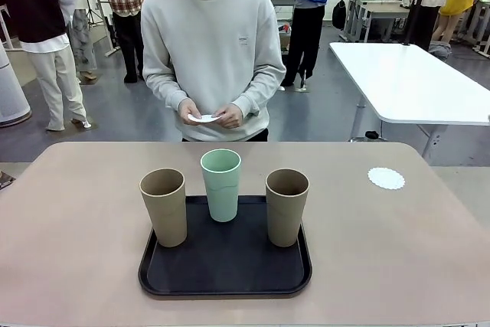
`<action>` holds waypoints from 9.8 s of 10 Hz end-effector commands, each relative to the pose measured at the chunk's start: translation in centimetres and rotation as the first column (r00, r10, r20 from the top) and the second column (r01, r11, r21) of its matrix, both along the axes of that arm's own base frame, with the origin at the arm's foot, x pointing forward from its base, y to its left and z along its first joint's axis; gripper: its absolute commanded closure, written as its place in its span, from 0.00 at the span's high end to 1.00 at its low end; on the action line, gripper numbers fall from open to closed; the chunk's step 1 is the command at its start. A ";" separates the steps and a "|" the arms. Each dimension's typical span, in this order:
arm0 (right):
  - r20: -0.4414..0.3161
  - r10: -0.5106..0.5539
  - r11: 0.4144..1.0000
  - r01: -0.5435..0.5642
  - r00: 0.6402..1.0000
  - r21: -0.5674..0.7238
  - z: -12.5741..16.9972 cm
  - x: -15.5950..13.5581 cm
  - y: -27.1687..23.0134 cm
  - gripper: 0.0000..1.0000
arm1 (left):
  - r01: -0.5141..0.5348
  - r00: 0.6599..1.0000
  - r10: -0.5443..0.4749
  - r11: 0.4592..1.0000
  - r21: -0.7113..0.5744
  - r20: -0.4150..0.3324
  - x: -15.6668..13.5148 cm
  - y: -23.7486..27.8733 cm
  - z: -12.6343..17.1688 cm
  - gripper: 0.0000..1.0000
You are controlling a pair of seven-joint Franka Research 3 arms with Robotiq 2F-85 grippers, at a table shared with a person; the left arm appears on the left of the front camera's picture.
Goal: Place coasters on the table and set cups on them.
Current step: Pick up one Reusable plastic cup and place it on a coaster set by the human.
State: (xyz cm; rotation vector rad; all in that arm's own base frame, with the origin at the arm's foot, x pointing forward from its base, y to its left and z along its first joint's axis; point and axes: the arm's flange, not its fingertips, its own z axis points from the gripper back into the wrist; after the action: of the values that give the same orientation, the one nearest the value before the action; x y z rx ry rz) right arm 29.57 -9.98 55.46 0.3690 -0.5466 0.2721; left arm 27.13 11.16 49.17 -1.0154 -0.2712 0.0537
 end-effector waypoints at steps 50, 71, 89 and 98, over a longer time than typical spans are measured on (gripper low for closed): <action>0.751 0.617 0.372 -0.928 0.237 -0.013 -28.3 10.1 18.3 1.00 | 0.012 1.000 -0.012 1.000 -0.007 0.010 0.1 -0.1 0.0 1.00; 0.649 0.704 0.281 -0.953 0.288 0.118 -30.5 11.0 26.1 1.00 | 0.012 1.000 -0.012 1.000 -0.007 0.010 0.1 -0.1 0.0 1.00; 0.630 0.675 0.371 -0.915 0.384 0.161 -23.8 8.6 24.4 0.00 | 0.012 1.000 -0.012 1.000 -0.007 0.010 0.1 -0.1 0.0 1.00; 0.653 0.619 0.508 -0.857 0.437 0.093 -9.5 6.6 19.7 0.00 | 0.012 1.000 -0.012 1.000 -0.007 0.010 0.1 -0.1 0.0 1.00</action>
State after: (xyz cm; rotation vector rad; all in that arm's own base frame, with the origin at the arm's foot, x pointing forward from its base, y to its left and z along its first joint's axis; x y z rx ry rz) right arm 36.22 9.51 45.87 0.9886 -0.9920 1.2031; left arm 27.17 11.09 49.16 -1.0140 -0.2693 0.0525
